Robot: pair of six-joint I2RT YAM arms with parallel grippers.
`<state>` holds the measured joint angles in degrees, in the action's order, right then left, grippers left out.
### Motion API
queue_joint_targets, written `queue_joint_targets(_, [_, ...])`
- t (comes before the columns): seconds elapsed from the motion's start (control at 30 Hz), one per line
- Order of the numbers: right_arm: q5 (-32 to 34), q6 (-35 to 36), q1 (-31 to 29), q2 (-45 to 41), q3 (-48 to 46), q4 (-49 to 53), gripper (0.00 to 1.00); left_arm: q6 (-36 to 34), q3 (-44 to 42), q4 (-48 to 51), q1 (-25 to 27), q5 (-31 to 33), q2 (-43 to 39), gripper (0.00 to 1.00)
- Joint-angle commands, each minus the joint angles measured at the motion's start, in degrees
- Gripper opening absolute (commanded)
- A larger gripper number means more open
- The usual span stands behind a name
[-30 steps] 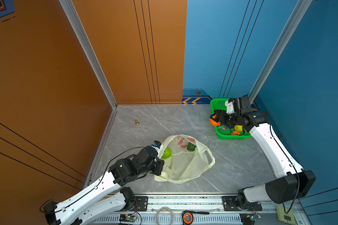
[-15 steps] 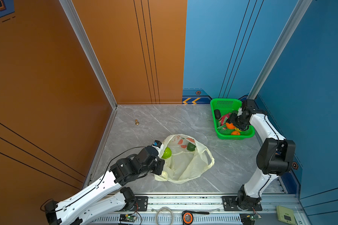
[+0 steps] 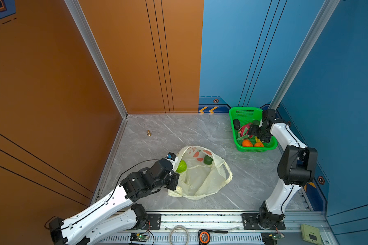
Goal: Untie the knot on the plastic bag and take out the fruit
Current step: 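Lower the orange into the green basket and open the right gripper, then move the right gripper back over the bag opening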
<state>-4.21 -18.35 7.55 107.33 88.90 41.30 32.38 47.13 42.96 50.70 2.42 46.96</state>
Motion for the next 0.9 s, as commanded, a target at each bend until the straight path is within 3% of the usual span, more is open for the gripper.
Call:
queue_joint_targets(0.0, [1.55,0.60,-0.64,-1.50,1.54,0.05,0.89,-0.74,1.64,-1.04,0.59,1.45,-0.09,0.00])
queue_joint_targets(0.37, [-4.30,-0.37,-7.66,-10.55,3.19,6.90,0.89,-1.25,1.78,-1.05,0.67,1.25,-0.56,0.00])
queue_joint_targets(0.87, [-12.51,-5.47,-31.43,-22.02,7.74,16.28,0.89,-1.30,1.13,-0.95,0.69,1.02,-1.68,0.00])
